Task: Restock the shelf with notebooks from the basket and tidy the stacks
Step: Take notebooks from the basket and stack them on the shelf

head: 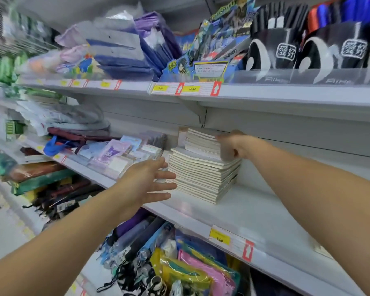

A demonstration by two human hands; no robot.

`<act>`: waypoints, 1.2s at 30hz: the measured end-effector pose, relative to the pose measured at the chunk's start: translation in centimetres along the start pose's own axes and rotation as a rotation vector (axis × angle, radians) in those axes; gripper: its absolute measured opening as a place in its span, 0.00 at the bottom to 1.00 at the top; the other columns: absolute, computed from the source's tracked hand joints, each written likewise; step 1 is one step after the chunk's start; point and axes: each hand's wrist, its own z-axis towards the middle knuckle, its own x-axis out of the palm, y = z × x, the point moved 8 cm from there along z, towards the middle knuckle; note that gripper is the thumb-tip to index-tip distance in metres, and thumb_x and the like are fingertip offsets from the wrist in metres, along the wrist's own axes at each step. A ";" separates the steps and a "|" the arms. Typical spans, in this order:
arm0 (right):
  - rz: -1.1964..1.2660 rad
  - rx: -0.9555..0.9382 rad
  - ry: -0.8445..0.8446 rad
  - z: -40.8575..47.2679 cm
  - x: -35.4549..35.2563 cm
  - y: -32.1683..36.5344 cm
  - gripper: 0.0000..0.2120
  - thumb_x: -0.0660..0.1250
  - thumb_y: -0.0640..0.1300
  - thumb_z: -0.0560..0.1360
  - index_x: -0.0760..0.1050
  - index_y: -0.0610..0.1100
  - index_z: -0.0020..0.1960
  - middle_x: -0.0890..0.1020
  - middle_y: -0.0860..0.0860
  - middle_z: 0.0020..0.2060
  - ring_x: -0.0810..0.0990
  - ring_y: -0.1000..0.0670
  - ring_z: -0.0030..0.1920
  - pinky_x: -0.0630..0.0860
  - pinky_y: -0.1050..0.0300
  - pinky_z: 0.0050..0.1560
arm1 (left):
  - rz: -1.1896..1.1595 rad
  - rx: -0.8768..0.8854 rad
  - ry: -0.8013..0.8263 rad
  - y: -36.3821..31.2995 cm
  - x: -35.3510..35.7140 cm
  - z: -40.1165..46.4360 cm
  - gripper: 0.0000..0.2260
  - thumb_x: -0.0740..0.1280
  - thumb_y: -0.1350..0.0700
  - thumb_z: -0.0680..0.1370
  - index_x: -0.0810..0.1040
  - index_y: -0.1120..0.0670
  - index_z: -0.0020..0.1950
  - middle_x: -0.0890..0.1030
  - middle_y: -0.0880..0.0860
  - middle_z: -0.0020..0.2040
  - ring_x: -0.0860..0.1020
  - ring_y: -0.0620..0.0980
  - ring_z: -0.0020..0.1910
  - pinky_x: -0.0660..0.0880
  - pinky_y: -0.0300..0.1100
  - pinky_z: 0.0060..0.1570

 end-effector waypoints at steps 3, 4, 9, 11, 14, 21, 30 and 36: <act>-0.169 -0.064 -0.058 1.2 -0.3 -0.2 0.17 0.66 0.47 0.79 0.74 0.40 0.65 0.73 0.49 0.36 0.67 0.51 0.28 0.57 0.71 0.17 | 0.038 -0.004 -0.003 0.8 -1.0 0.4 0.12 0.61 0.47 0.82 0.77 0.53 0.58 0.85 0.53 0.51 0.85 0.51 0.44 0.80 0.41 0.33; -0.179 -0.066 -0.060 1.3 -0.3 -0.2 0.21 0.65 0.47 0.79 0.72 0.42 0.70 0.74 0.50 0.38 0.68 0.51 0.29 0.57 0.70 0.16 | 0.049 -0.009 0.000 1.1 -1.2 0.4 0.13 0.61 0.46 0.82 0.77 0.53 0.58 0.85 0.53 0.51 0.85 0.51 0.44 0.80 0.41 0.33; -0.145 -0.087 -0.289 -0.2 -0.3 0.4 0.25 0.67 0.54 0.78 0.74 0.36 0.65 0.80 0.41 0.60 0.81 0.41 0.54 0.72 0.58 0.44 | 0.169 -0.037 -0.021 2.4 -3.8 -1.6 0.13 0.61 0.47 0.81 0.78 0.53 0.58 0.85 0.54 0.49 0.85 0.53 0.45 0.81 0.45 0.36; -0.164 -0.212 -0.548 -4.3 -0.5 1.3 0.20 0.64 0.53 0.79 0.73 0.38 0.62 0.80 0.39 0.59 0.79 0.38 0.58 0.73 0.52 0.49 | 0.322 -0.056 -0.045 3.5 -6.1 -3.4 0.13 0.63 0.47 0.81 0.78 0.54 0.56 0.85 0.55 0.49 0.84 0.54 0.45 0.81 0.45 0.36; -0.027 -0.574 -0.566 -13.7 7.2 2.0 0.14 0.62 0.53 0.78 0.76 0.45 0.55 0.82 0.45 0.42 0.80 0.43 0.45 0.70 0.52 0.43 | 0.723 -0.126 0.041 6.9 -10.2 -6.6 0.13 0.63 0.47 0.81 0.78 0.56 0.53 0.83 0.54 0.48 0.84 0.53 0.44 0.81 0.44 0.37; -0.107 0.395 1.019 -39.6 44.3 -21.5 0.26 0.73 0.58 0.73 0.73 0.36 0.54 0.80 0.43 0.44 0.83 0.43 0.39 0.83 0.49 0.35 | 1.257 -0.600 0.460 18.8 -19.2 -16.5 0.14 0.64 0.48 0.80 0.78 0.55 0.60 0.82 0.50 0.48 0.82 0.49 0.49 0.82 0.46 0.47; 0.109 0.660 0.877 -47.8 51.4 -31.3 0.15 0.75 0.46 0.70 0.78 0.38 0.51 0.84 0.41 0.43 0.84 0.40 0.38 0.84 0.47 0.40 | 1.272 -0.514 0.452 18.2 -20.2 -18.0 0.15 0.62 0.44 0.80 0.76 0.50 0.62 0.81 0.49 0.54 0.81 0.47 0.52 0.80 0.46 0.52; 0.579 0.797 0.894 -44.5 46.9 -24.5 0.03 0.63 0.34 0.80 0.75 0.38 0.51 0.81 0.43 0.34 0.81 0.49 0.28 0.77 0.61 0.25 | 1.294 -0.622 0.435 18.8 -20.7 -17.9 0.21 0.60 0.40 0.79 0.75 0.53 0.63 0.80 0.50 0.56 0.81 0.50 0.53 0.79 0.50 0.56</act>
